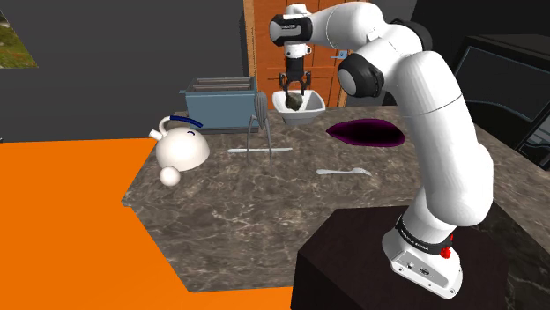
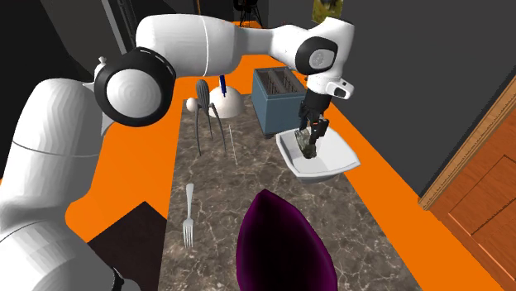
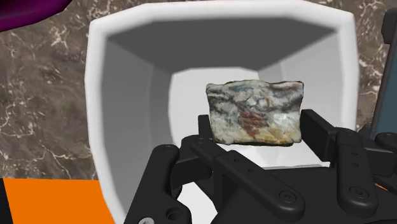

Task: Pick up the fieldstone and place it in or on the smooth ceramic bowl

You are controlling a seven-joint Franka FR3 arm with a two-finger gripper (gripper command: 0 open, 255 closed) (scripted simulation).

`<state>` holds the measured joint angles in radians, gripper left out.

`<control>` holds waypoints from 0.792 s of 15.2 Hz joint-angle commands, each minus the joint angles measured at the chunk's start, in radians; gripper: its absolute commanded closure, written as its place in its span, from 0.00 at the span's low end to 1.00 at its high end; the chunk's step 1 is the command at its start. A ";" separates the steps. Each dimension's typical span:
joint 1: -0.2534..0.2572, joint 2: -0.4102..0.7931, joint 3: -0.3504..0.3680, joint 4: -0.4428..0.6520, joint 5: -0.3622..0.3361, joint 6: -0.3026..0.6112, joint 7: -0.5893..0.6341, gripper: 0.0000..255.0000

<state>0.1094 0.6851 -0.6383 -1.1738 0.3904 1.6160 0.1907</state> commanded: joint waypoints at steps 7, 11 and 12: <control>-0.035 0.008 0.001 0.130 0.000 -0.114 0.015 1.00; -0.061 0.022 0.005 0.215 0.005 -0.178 0.025 1.00; -0.069 0.027 0.006 0.239 0.007 -0.196 0.027 1.00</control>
<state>0.0483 0.7084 -0.6329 -0.9583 0.3961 1.4388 0.2159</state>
